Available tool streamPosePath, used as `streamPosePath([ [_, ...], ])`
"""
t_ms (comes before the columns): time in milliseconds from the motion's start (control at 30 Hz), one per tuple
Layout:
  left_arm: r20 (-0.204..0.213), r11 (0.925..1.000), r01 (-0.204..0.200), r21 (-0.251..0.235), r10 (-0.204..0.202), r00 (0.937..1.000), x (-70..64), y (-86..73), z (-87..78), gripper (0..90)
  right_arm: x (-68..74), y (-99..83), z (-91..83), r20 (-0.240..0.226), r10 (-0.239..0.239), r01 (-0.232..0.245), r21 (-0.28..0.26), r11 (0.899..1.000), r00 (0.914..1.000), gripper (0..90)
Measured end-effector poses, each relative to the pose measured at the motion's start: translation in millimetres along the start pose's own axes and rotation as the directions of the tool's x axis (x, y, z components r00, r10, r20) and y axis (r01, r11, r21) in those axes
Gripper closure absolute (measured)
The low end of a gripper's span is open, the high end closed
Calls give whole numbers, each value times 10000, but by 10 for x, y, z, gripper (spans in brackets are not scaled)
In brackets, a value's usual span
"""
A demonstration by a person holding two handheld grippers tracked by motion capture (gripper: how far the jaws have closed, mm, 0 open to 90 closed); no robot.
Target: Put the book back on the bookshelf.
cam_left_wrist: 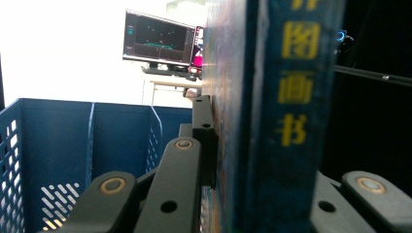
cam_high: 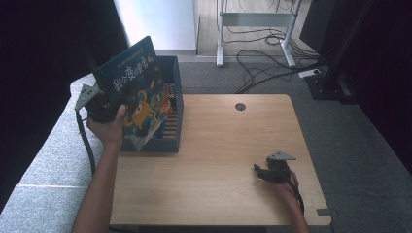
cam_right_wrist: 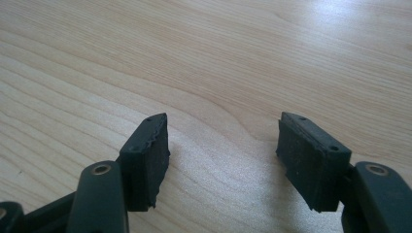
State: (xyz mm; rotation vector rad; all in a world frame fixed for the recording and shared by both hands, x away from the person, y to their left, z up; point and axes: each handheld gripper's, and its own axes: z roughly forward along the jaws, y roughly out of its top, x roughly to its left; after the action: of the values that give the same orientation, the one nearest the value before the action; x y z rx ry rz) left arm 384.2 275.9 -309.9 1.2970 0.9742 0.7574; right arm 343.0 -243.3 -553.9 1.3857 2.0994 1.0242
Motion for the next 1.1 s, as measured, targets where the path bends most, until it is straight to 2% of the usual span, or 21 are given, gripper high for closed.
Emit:
streamPosePath([
  [267, -340, 9999, 68, -156, -74, 9994, -4, -33, 67, 826, 5, 0, 1, 46, -31, 31, 2, 10000, 10000, 359],
  [433, -463, 9999, -91, -103, 86, 9989, -11, -36, 95, 825, 5, 0, 1, 44, -26, 26, 1, 10000, 10000, 358],
  [633, -663, 9999, -69, -146, 59, 9978, -25, -35, 153, 825, 1, 0, 0, 15, -9, 9, -2, 10000, 10000, 357],
  [1100, -659, 9997, -243, 11, 243, 9975, -92, -68, 298, 825, -9, -1, -2, -39, -20, 20, -4, 10000, 10000, 361],
])
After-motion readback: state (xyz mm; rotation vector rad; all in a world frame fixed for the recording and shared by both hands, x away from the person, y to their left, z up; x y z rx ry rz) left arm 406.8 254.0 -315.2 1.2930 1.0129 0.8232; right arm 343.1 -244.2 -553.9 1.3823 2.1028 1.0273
